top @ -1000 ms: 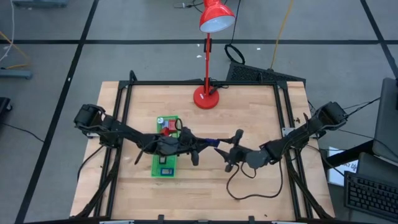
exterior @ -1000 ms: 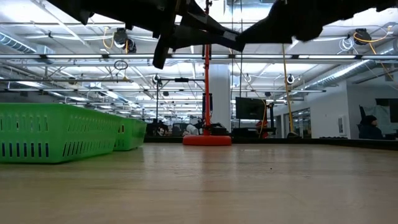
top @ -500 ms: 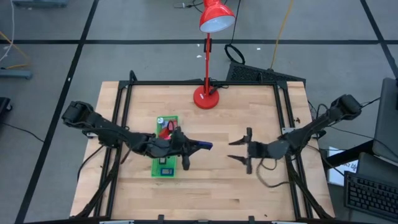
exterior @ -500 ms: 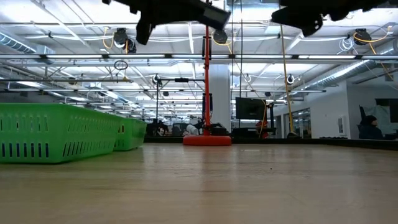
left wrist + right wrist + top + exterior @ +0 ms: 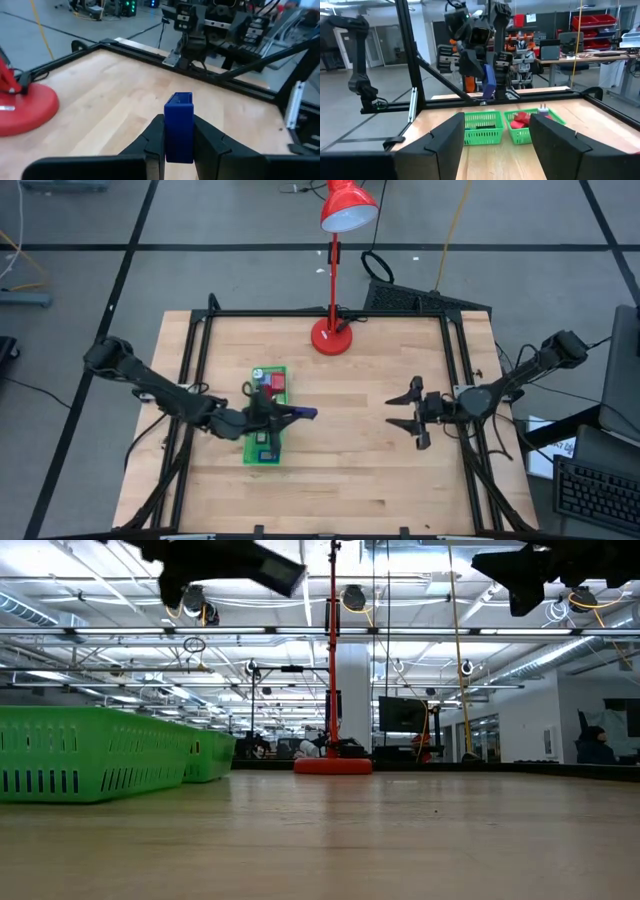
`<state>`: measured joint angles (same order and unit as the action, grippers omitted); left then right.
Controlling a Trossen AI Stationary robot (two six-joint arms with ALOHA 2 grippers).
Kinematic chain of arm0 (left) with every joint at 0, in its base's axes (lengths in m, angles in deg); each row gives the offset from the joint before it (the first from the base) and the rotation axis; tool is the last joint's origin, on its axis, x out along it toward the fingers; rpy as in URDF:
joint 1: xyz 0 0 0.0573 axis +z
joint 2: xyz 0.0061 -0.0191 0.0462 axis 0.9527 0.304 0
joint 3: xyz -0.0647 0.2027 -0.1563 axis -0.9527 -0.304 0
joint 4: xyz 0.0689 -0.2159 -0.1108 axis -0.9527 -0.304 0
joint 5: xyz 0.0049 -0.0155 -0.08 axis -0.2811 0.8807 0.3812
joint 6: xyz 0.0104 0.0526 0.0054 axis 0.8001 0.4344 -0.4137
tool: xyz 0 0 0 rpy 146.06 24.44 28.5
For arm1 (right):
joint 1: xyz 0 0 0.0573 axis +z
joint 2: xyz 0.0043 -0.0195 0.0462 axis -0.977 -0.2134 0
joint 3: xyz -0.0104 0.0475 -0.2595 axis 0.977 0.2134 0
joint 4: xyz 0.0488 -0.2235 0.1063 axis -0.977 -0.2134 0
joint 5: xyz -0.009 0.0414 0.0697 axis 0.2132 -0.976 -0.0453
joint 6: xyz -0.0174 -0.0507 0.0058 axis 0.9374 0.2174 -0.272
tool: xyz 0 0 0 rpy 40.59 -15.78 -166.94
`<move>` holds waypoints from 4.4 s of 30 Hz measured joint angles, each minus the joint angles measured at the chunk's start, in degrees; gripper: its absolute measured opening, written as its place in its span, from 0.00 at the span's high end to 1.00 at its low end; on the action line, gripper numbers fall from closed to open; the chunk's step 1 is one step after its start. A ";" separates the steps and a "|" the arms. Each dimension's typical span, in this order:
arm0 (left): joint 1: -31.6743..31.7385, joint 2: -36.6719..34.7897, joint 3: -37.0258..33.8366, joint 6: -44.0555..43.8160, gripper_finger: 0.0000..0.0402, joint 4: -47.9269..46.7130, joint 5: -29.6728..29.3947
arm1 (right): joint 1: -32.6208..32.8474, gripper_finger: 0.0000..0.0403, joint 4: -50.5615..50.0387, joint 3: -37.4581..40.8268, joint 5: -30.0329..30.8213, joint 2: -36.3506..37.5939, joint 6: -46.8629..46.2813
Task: Pick & Place Office items
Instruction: Put the blue digital timer into the bottom green bin, then return to Home Position
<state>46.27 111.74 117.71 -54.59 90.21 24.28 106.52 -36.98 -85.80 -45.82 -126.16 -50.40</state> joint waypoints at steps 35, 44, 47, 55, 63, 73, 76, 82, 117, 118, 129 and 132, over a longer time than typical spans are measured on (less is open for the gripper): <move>-13.98 -16.22 -31.08 -32.80 0.67 1.02 10.59 | -1.44 0.48 -1.77 0.17 1.80 0.25 2.22; -13.73 -19.79 -31.08 -19.97 0.61 8.61 15.19 | -1.44 0.48 -1.77 0.17 1.62 0.25 2.88; -13.76 -24.38 -31.06 -9.74 0.62 13.30 15.95 | -1.44 0.48 -1.77 0.17 1.60 0.25 2.88; -13.76 -39.45 -31.05 27.65 0.65 14.45 13.22 | -1.44 0.48 -1.77 0.17 1.60 0.25 3.42; -10.27 -42.98 -31.05 28.73 0.65 12.79 14.07 | -1.44 0.48 -1.79 0.17 1.60 0.25 6.51; -0.27 -45.67 -35.20 24.96 0.58 12.99 18.67 | -1.44 0.48 -1.74 0.17 1.60 0.25 6.59; 1.50 -50.55 -37.84 24.27 0.57 13.44 18.64 | -1.44 0.48 -1.34 0.17 1.60 0.25 7.90; 2.02 -62.85 -40.69 27.27 0.55 10.66 18.48 | -1.42 0.48 -1.56 0.17 1.60 0.27 7.84; 9.61 -75.10 -40.76 24.23 0.55 -5.98 24.63 | -1.40 0.48 -0.87 0.20 1.57 0.27 12.69; 9.61 -75.10 -40.76 24.25 0.55 -6.20 24.63 | -1.40 0.48 -0.89 0.20 1.57 0.25 13.39; 11.83 -75.10 -40.74 23.90 0.49 -10.82 23.46 | -1.40 0.48 -3.43 0.22 1.49 0.25 10.51; 13.36 -75.08 -40.74 24.07 0.49 -12.52 23.71 | -1.40 0.48 -6.20 0.22 0.12 0.27 10.38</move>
<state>59.63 36.66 76.98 -30.52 77.70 47.99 105.12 -43.18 -85.58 -45.69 -125.89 -40.02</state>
